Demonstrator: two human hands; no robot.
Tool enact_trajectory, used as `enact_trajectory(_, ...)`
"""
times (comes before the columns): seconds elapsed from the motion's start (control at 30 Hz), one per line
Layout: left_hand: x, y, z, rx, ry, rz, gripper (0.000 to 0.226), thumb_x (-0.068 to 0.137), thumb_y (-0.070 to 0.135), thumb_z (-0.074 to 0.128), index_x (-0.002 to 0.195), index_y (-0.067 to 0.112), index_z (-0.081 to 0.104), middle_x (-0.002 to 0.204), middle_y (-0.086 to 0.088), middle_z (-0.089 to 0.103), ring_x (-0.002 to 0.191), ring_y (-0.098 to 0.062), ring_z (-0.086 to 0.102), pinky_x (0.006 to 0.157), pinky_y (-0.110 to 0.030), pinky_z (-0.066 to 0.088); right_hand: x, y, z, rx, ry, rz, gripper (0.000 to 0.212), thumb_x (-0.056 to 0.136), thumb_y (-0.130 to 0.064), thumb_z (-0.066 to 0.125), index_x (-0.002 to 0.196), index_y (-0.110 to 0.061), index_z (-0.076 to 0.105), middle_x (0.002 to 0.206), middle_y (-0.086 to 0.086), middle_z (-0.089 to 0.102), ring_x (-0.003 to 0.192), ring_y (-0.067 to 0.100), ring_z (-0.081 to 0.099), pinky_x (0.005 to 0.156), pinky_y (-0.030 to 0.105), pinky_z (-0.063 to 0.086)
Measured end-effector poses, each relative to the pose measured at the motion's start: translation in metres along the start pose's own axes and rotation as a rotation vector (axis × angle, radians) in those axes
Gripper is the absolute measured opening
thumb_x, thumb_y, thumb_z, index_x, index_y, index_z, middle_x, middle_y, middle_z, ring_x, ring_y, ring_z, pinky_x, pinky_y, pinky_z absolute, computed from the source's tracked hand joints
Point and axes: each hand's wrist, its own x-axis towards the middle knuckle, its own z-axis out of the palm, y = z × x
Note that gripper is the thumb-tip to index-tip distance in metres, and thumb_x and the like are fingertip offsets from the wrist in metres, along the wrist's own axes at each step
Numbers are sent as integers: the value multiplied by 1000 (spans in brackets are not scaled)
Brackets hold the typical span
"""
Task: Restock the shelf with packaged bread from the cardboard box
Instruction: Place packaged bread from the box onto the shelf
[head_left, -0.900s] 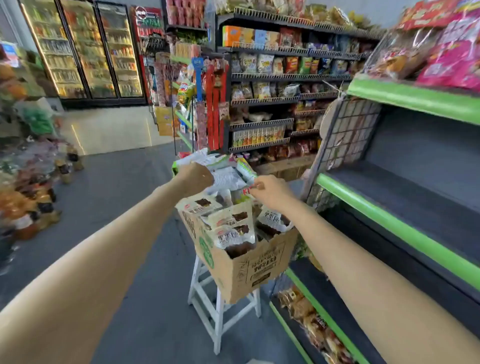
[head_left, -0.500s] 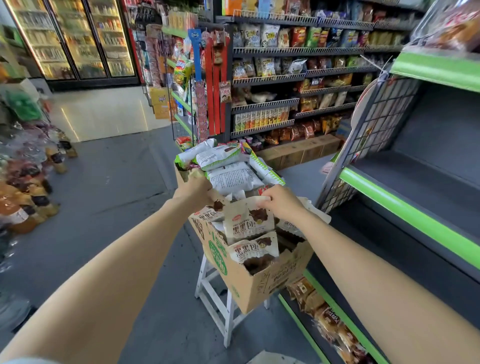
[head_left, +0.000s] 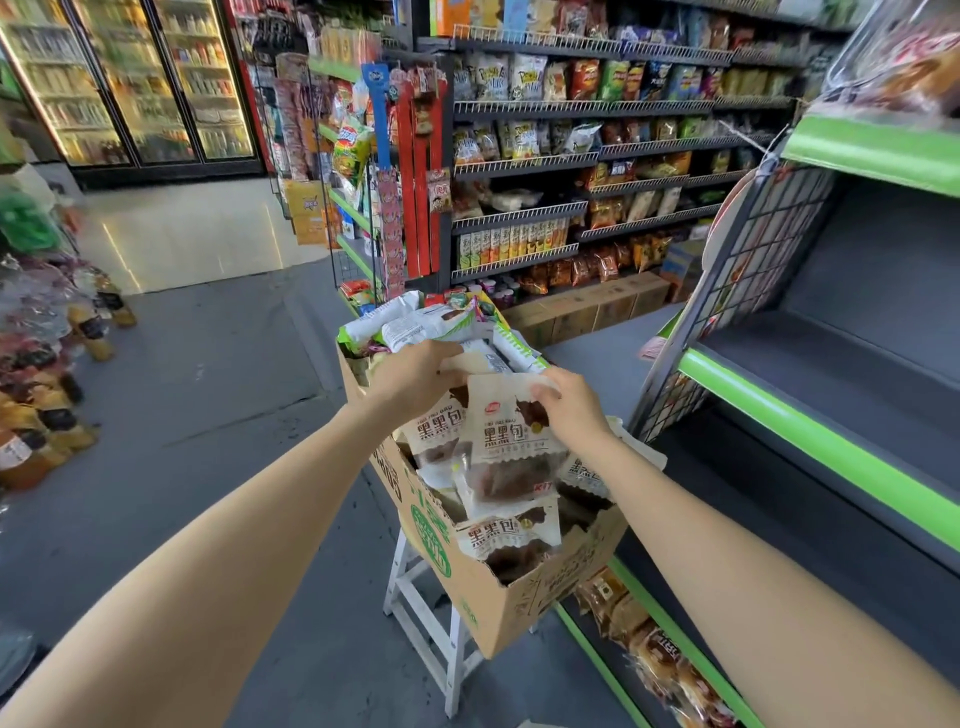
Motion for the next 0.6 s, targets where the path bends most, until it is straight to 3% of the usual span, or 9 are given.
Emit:
enact_trajectory(0.13, 11, 18, -14, -50, 89, 66, 36, 102, 26, 37, 135, 13, 39, 102, -14, 67, 84, -31, 62, 63, -34, 44, 6, -7, -14, 131, 135, 64, 18, 103, -21, 30, 92, -10, 40, 81, 4, 46, 82, 22, 46, 58, 32, 27)
enact_trajectory(0.27, 30, 53, -35, -295, 83, 123, 23, 103, 21, 33, 117, 5, 40, 73, -3, 51, 63, -23, 48, 53, -32, 35, 22, -16, -44, 256, 245, 230, 19, 102, -18, 25, 114, -7, 34, 87, 5, 45, 80, 23, 46, 59, 31, 32)
enact_trajectory(0.33, 39, 72, -43, -363, 84, 154, 28, 103, 22, 35, 122, 3, 41, 73, 4, 47, 58, -13, 43, 50, -25, 32, 28, -18, -64, 400, 296, 316, 36, 92, -17, 37, 126, -6, 34, 107, 8, 48, 95, 24, 49, 80, 35, 43)
enact_trajectory(0.4, 47, 93, -48, -370, 89, 204, 41, 101, 28, 39, 134, 4, 37, 88, -1, 55, 66, -13, 49, 52, -20, 35, 30, -12, -85, 508, 325, 316, 41, 81, -18, 45, 121, -12, 42, 119, 12, 56, 107, 28, 54, 91, 45, 48)
enact_trajectory(0.43, 51, 104, -48, -347, 91, 233, 46, 99, 33, 43, 136, 7, 36, 94, -4, 58, 69, -16, 52, 53, -22, 38, 28, -8, -96, 522, 327, 282, 32, 82, -13, 45, 113, -13, 48, 112, 12, 61, 103, 28, 58, 88, 44, 51)
enact_trajectory(0.5, 58, 127, -45, -239, 91, 285, 58, 91, 46, 55, 133, 11, 36, 86, -3, 60, 64, -19, 54, 51, -28, 43, 27, 7, -118, 468, 338, 227, 22, 86, -2, 49, 104, -10, 57, 103, 9, 66, 97, 26, 63, 83, 40, 55)
enact_trajectory(0.6, 68, 166, -34, -28, 167, 340, 63, 83, 50, 63, 127, 12, 36, 82, -5, 61, 69, -25, 60, 56, -36, 49, 19, 30, -153, 347, 517, 278, 29, 88, -8, 59, 116, -4, 55, 114, 6, 62, 103, 24, 60, 79, 32, 51)
